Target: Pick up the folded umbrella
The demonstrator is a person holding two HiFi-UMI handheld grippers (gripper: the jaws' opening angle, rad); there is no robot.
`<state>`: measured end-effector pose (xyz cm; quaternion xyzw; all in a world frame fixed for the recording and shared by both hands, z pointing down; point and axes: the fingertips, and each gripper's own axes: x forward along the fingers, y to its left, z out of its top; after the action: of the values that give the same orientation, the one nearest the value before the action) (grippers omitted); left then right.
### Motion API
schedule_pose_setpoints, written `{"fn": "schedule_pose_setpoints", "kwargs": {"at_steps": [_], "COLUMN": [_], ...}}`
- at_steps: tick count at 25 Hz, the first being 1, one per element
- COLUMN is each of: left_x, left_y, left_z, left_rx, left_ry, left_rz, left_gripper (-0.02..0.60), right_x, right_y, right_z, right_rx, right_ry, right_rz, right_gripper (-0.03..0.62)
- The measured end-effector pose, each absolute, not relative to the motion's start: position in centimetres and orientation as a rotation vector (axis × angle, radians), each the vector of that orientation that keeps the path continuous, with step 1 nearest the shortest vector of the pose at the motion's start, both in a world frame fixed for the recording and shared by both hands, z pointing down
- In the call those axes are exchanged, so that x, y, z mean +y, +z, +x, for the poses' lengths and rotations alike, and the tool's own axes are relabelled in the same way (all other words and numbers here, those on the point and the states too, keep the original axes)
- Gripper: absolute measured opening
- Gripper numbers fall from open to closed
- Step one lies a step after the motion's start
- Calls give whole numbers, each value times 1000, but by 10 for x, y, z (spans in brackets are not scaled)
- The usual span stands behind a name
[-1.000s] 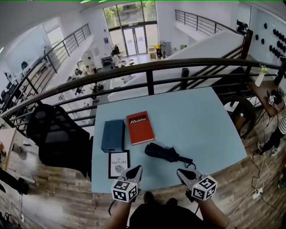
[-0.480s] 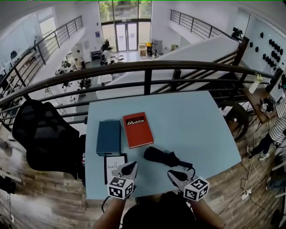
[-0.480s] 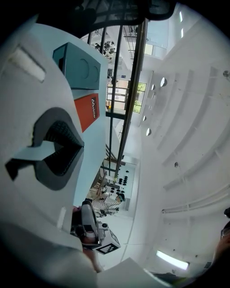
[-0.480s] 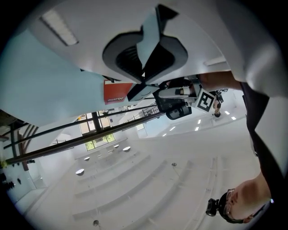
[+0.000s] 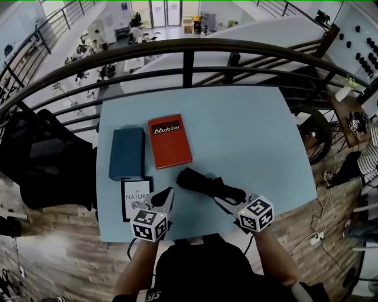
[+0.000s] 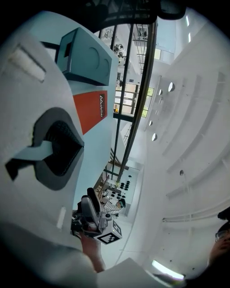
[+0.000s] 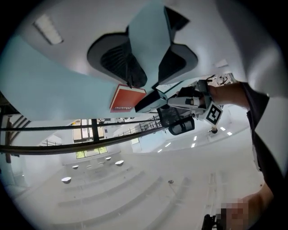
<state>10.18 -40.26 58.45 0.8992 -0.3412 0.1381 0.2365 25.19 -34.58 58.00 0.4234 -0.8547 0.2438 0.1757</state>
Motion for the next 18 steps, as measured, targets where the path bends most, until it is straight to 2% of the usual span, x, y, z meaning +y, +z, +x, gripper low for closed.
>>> {"fn": "schedule_pose_setpoints", "kwargs": {"at_steps": [10,18], "left_x": [-403,-403], "left_y": [602,596], "left_z": [104,96], "left_rx": [-1031,-1097], "left_ry": [385,342], "left_rz": [2370,2344], "left_gripper": [0,0], "right_x": [-372,-386], "right_y": [671,733], "right_z": [241,236], "right_rx": [-2191,-2041], "right_ry": [573,568], "right_rz": [738,505], "right_gripper": [370,399]}}
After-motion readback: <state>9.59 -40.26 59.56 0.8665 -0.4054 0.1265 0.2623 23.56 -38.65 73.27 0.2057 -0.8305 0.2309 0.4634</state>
